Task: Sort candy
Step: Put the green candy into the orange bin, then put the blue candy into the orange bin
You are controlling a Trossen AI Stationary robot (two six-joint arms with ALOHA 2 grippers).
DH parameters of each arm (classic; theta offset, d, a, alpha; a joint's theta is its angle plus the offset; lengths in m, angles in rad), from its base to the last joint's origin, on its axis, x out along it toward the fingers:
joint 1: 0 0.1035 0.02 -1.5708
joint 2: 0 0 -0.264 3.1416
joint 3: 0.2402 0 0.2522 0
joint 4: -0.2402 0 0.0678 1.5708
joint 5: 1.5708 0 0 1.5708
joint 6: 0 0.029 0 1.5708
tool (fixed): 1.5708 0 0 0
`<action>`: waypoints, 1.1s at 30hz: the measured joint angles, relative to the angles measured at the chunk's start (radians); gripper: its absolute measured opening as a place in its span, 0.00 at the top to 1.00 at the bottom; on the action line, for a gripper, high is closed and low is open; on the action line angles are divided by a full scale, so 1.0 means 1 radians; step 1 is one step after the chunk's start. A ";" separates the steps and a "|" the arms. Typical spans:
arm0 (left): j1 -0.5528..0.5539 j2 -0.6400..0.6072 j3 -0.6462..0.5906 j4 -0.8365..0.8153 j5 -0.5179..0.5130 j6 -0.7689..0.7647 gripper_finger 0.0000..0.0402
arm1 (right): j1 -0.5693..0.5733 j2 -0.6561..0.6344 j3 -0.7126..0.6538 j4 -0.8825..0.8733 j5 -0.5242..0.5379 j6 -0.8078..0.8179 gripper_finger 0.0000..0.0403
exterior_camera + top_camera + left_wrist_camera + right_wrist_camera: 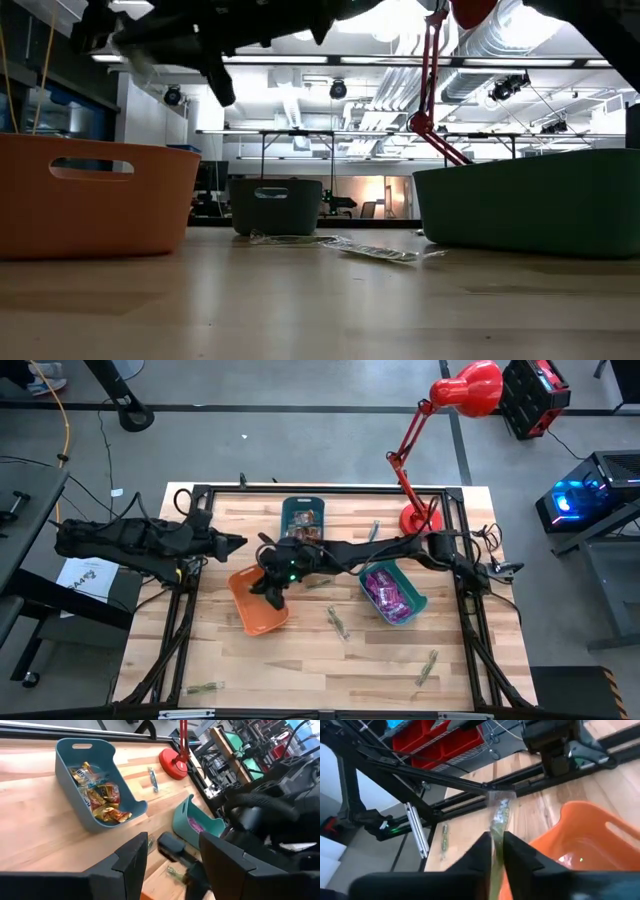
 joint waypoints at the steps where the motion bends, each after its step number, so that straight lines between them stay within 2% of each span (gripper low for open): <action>1: 0.000 0.000 0.000 0.004 0.000 0.000 0.57 | 0.001 0.004 0.000 0.004 0.000 0.006 0.86; 7: 0.000 0.006 0.000 0.009 -0.005 0.000 0.57 | 0.003 -0.003 0.001 -0.028 0.011 -0.054 0.63; 11: 0.000 0.005 0.000 0.008 -0.024 0.017 0.57 | -0.023 -0.024 0.054 -0.151 0.006 -0.123 0.55; 14: 0.001 0.005 0.000 0.006 -0.026 0.050 0.57 | -0.061 -0.038 0.129 -0.360 0.042 -0.228 0.54; 18: 0.002 0.010 0.000 -0.007 -0.029 0.109 0.57 | -0.123 -0.037 0.255 -0.679 0.236 -0.363 0.53; 22: 0.002 0.016 0.000 -0.015 -0.028 0.194 0.57 | -0.207 -0.042 0.307 -0.816 0.365 -0.424 0.53; 27: 0.003 0.016 0.000 -0.015 -0.030 0.272 0.57 | -0.322 -0.030 0.260 -0.853 0.373 -0.417 0.53; 33: 0.036 0.021 0.000 -0.008 -0.036 0.272 0.57 | -0.409 -0.028 0.104 -0.710 0.286 -0.485 0.53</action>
